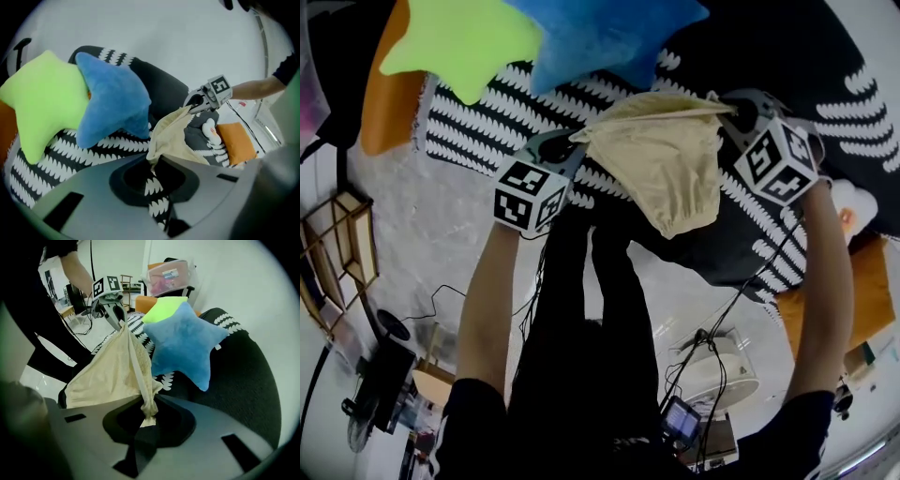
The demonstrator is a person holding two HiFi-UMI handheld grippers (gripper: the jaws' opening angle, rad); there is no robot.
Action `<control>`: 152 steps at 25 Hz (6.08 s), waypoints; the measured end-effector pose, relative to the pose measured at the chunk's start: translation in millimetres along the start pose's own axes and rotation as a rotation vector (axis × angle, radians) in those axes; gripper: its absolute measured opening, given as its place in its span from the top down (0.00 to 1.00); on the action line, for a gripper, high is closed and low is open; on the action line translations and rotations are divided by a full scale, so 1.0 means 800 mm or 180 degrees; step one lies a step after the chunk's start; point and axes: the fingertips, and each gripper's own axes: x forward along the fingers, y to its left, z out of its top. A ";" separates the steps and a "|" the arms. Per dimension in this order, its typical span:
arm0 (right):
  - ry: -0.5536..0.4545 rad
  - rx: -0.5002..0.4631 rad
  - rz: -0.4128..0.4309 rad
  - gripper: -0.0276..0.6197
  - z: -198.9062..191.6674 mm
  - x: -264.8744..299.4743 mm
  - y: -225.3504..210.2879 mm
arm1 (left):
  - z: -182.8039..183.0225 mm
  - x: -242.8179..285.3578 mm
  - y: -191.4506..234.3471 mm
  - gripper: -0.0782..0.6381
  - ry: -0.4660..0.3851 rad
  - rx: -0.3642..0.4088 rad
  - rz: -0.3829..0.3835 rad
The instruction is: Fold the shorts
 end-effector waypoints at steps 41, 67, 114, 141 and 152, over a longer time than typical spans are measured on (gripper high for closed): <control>0.0502 0.0233 -0.0383 0.71 -0.249 0.011 0.315 | -0.240 0.060 -0.296 0.69 0.1517 0.2297 -0.0419; 0.0417 0.1798 -0.0236 0.58 -0.280 0.026 0.343 | -0.276 0.071 -0.281 0.50 0.1746 0.1422 -0.0103; -0.1309 0.4342 -0.3458 0.53 0.015 -0.447 0.162 | 0.335 -0.158 -0.356 0.42 -0.1331 0.1296 -0.0800; -0.2080 0.3121 -0.4867 0.65 0.204 -0.732 0.182 | 0.434 -0.467 -0.478 0.60 -0.2690 0.1949 -0.1651; -0.2296 0.3200 -0.5083 0.94 0.212 -0.737 0.204 | 0.429 -0.477 -0.481 0.89 -0.2818 0.1687 -0.1905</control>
